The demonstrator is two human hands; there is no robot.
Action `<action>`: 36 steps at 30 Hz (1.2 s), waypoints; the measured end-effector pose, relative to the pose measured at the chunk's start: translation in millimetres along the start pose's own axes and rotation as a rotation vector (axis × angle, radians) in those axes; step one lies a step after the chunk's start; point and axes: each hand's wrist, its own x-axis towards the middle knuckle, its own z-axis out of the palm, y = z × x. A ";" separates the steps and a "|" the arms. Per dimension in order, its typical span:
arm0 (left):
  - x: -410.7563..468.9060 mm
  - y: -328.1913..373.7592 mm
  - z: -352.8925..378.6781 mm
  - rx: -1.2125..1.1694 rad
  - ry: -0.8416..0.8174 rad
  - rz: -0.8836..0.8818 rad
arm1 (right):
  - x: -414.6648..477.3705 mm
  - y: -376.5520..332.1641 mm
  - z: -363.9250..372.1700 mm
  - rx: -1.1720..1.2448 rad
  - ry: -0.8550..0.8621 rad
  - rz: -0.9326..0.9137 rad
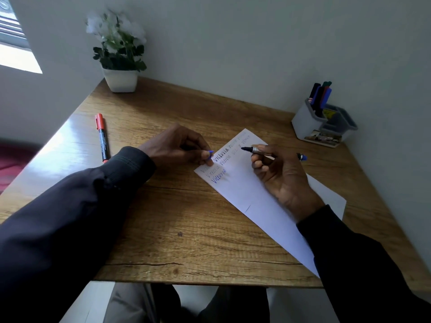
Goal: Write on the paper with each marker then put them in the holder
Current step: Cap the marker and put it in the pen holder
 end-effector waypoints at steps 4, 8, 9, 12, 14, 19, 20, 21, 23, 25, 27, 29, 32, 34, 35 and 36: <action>-5.8 4.3 -2.9 -0.106 0.088 0.011 | -4.8 -16.2 -9.1 0.093 -0.063 -0.017; -14.2 10.2 -8.3 -0.186 0.260 0.038 | -18.2 -30.3 -25.3 0.074 -0.174 -0.130; -17.3 11.8 -7.9 -0.210 0.296 0.043 | -22.6 -31.0 -28.9 0.052 -0.206 -0.146; -26.3 16.5 -3.9 -0.196 0.341 0.063 | -33.9 -24.9 -36.8 -0.084 -0.222 -0.236; -30.6 20.5 1.2 -0.142 0.346 0.082 | -37.7 -17.5 -38.6 -0.179 -0.168 -0.353; -37.7 29.7 14.4 -0.085 0.344 0.126 | -49.8 -10.0 -33.9 -0.245 -0.192 -0.459; -38.8 31.5 16.7 -0.076 0.347 0.128 | -52.6 -10.2 -33.0 -0.239 -0.219 -0.457; -39.8 33.3 18.7 -0.065 0.345 0.131 | -55.3 -10.2 -31.6 -0.237 -0.250 -0.458; -40.6 36.7 21.7 -0.034 0.344 0.138 | -58.9 -9.5 -28.5 -0.278 -0.295 -0.491; -40.5 40.0 25.0 -0.017 0.358 0.134 | -62.2 -8.0 -26.7 -0.365 -0.306 -0.562; -40.7 43.9 28.1 0.006 0.370 0.139 | -65.4 -6.0 -25.8 -0.463 -0.297 -0.627; -41.4 47.5 30.3 0.024 0.368 0.155 | -67.4 -4.4 -24.7 -0.533 -0.283 -0.657; -41.3 53.2 33.8 0.017 0.363 0.171 | -67.8 -5.1 -23.9 -0.568 -0.287 -0.677; -40.6 57.2 36.4 0.033 0.353 0.179 | -66.8 -6.1 -23.2 -0.596 -0.295 -0.686; -40.4 59.5 37.8 0.043 0.345 0.184 | -66.2 -6.6 -23.3 -0.610 -0.297 -0.690; -39.8 61.4 38.8 0.047 0.338 0.189 | -65.6 -7.4 -23.6 -0.621 -0.298 -0.693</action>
